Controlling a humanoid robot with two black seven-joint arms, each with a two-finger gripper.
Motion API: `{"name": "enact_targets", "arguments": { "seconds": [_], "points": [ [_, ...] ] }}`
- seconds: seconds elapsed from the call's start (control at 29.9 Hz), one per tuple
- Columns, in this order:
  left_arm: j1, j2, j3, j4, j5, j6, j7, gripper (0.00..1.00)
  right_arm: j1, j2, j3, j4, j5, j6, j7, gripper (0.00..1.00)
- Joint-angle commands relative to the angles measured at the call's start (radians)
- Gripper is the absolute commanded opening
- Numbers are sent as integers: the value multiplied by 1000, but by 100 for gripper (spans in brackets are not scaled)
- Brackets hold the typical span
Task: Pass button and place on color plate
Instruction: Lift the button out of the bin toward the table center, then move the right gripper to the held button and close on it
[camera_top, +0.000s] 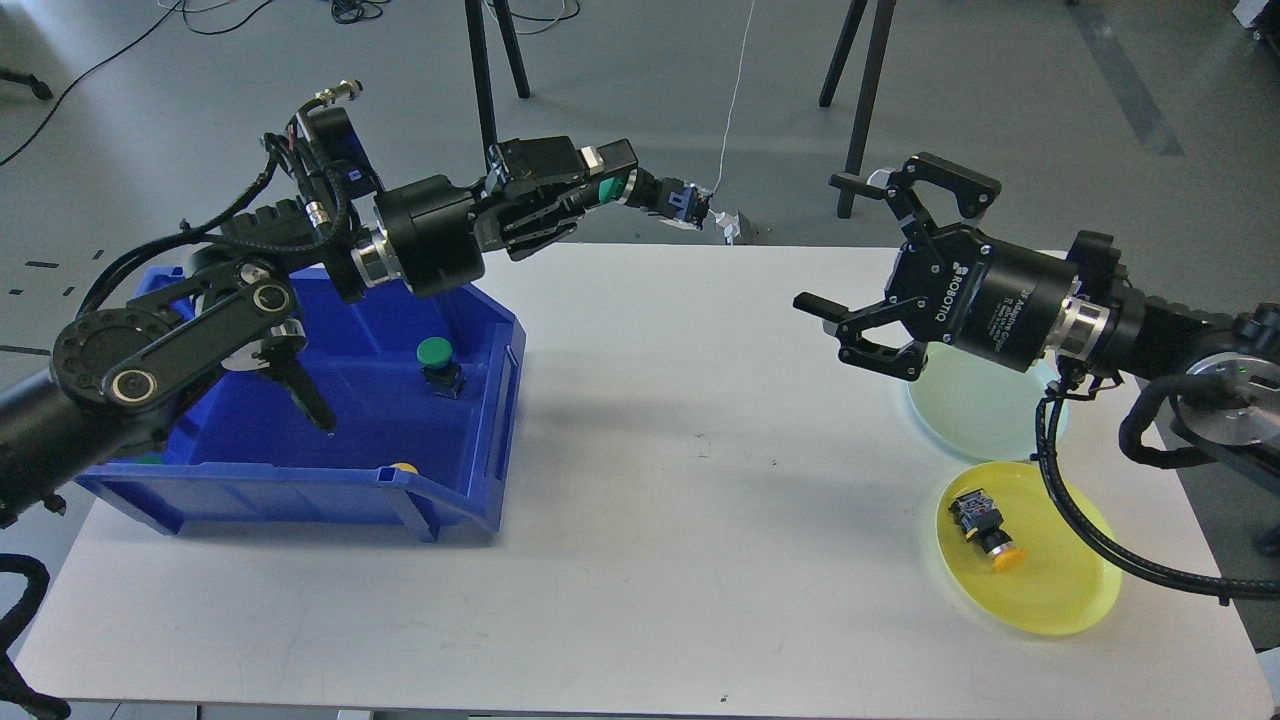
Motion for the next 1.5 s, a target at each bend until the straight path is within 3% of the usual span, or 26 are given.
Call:
{"name": "enact_targets", "arguments": {
  "seconds": [0.0,0.27,0.9,1.0,1.2,1.3,1.47],
  "points": [
    [0,-2,-1,0,0,-2,0,6,5,94,-3,-69,16,0,0,99],
    [2,-2,1,0,-2,-3,0,6,14,221,11,-137,22,0,2,99],
    [5,-2,-1,0,0,-11,0,6,62,332,-3,-243,78,0,2,95],
    [5,-2,-1,0,-2,-11,0,6,62,334,-3,-243,76,0,3,84],
    [6,0,-2,1,-2,-13,0,6,64,334,2,-241,73,0,5,30],
    [6,0,-2,1,-2,-13,0,7,62,334,6,-241,73,0,8,19],
    [6,-2,-2,0,-2,-7,0,9,62,332,11,-241,75,0,8,9]
  ]
}}
